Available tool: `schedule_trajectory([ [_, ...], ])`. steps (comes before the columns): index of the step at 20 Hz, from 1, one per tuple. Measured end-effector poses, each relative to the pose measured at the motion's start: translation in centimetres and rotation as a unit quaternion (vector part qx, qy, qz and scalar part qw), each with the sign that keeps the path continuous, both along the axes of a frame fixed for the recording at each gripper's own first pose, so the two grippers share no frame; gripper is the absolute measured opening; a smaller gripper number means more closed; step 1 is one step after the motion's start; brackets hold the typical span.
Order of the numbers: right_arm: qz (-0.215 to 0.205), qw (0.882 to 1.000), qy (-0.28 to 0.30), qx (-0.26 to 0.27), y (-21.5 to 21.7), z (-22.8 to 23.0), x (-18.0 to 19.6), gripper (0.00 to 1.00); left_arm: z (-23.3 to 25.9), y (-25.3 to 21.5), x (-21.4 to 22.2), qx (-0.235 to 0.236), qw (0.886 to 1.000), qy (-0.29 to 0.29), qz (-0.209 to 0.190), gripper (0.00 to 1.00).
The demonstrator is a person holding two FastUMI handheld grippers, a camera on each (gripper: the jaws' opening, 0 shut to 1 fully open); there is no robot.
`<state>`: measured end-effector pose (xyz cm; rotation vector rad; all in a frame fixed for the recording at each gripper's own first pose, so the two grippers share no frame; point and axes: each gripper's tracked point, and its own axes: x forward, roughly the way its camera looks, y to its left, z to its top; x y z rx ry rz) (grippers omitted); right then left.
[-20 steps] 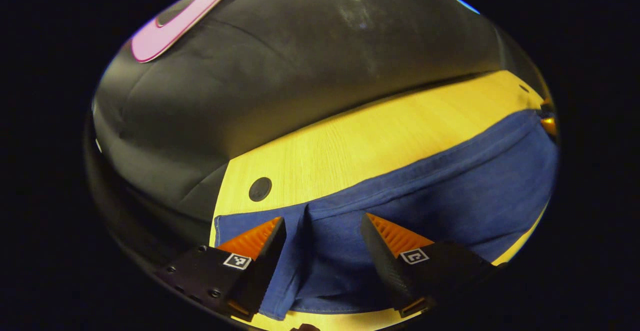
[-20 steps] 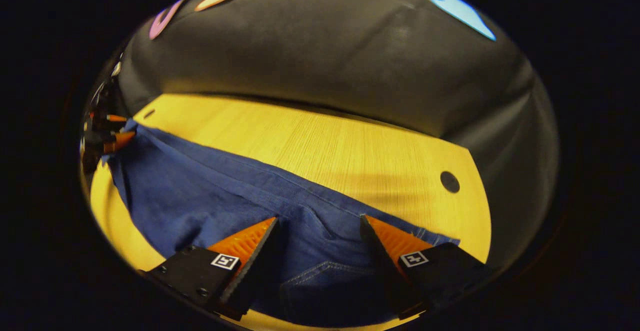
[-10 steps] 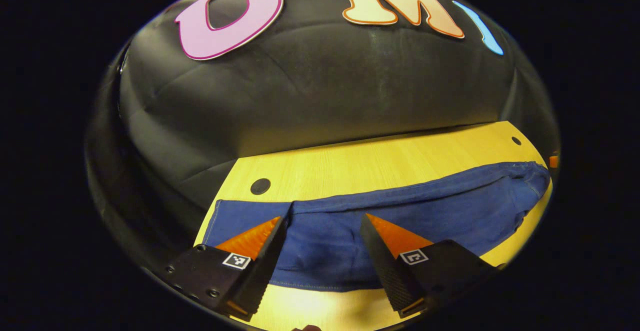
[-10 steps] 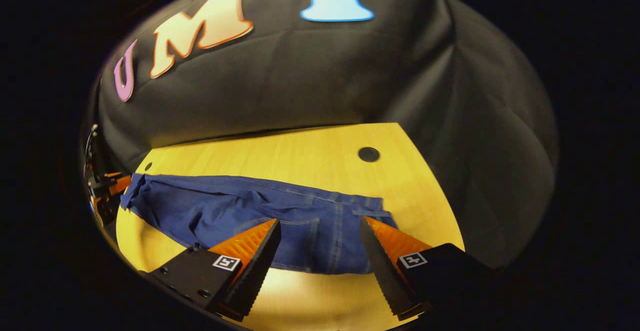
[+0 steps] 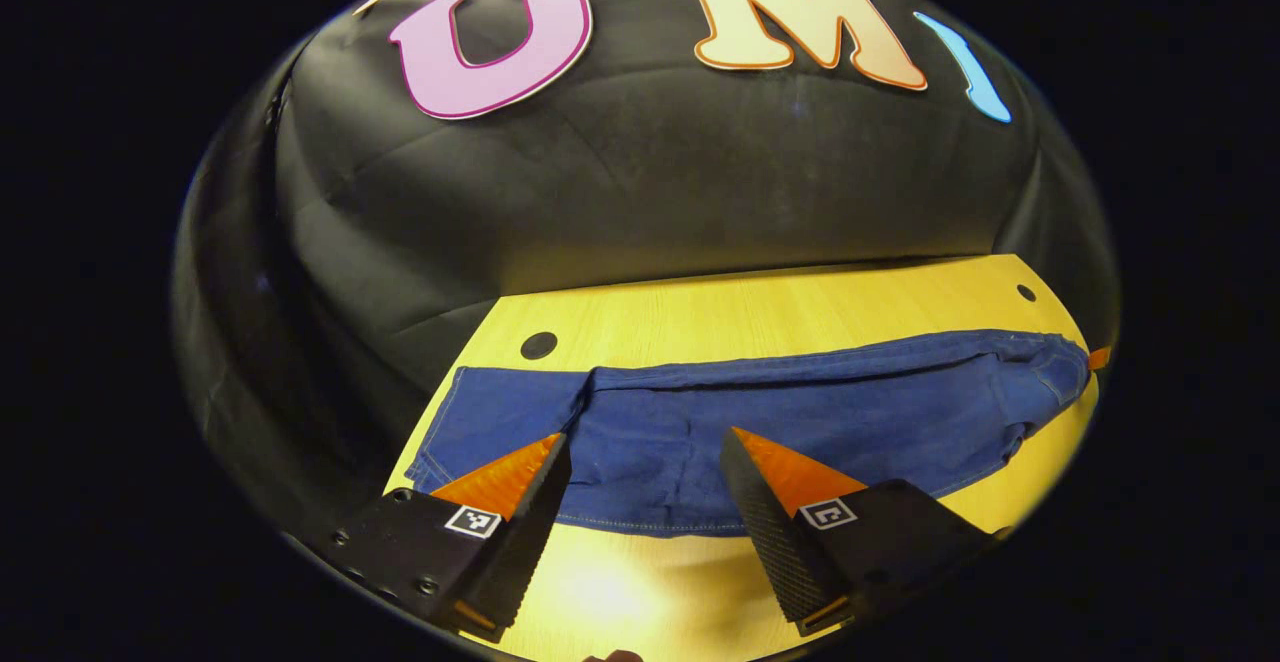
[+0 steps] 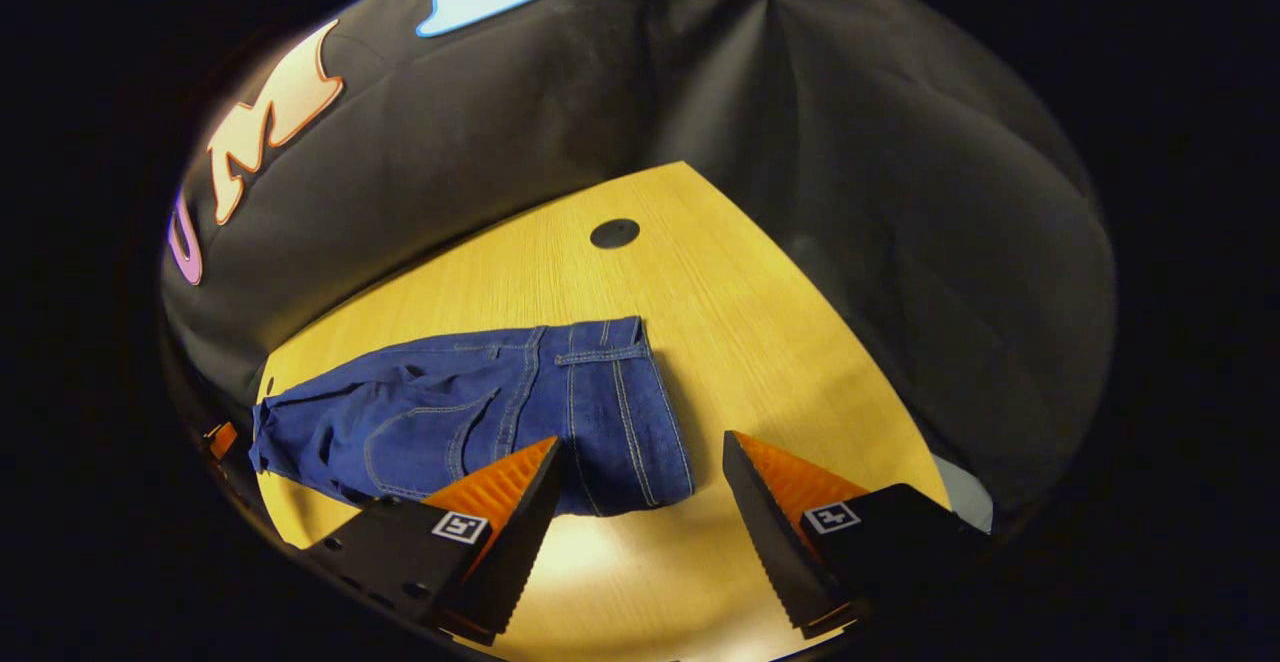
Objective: Grasp the waist and the cuffs of the jeans and fold them to make the two legs overlap; first hold the waist and fold one-third of the jeans toward the cuffs, then hold the cuffs and fold the remaining one-third in the same direction to finish folding.
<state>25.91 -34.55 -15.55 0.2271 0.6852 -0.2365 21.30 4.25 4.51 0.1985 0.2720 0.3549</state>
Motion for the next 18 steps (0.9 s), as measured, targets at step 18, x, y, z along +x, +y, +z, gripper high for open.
schedule_trajectory([
  [18, 0.046, 0.997, -0.021, 0.061, 3.3, -3.2, 1.1, 0.72, -0.3, -2.1, -2.8, -0.011, 1.000, -0.018, 0.017, 0.92],
])
